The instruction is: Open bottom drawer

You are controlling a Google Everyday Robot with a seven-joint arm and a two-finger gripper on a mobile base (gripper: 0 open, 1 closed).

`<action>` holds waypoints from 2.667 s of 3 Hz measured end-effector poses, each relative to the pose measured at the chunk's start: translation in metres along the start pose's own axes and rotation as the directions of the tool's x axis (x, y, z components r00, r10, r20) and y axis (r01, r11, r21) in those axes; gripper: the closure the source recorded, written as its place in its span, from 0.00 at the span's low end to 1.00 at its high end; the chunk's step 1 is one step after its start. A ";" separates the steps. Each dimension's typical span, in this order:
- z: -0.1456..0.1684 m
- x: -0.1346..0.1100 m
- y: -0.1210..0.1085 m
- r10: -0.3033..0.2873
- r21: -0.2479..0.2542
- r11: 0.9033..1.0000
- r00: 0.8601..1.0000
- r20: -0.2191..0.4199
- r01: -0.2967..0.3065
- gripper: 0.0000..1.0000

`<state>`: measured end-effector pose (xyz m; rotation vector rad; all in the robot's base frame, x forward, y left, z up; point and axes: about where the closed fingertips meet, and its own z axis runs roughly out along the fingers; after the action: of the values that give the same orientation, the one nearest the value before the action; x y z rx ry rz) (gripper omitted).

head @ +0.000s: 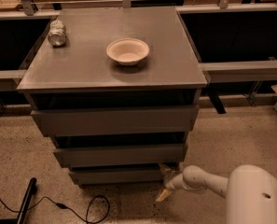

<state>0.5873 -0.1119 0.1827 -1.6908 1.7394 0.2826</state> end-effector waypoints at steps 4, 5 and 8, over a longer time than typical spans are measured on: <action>0.010 -0.024 0.018 -0.006 -0.038 0.999 0.997 0.080 0.009 0.61; -0.001 -0.036 0.045 0.029 -0.096 0.995 0.992 0.123 -0.017 0.84; -0.021 -0.052 0.080 0.077 -0.154 0.987 0.984 0.159 -0.052 0.29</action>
Offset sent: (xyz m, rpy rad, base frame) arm 0.0156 0.0066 -0.0136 0.0115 0.0004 -0.0031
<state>0.5010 -0.0723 0.2052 -1.6660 1.6879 0.5792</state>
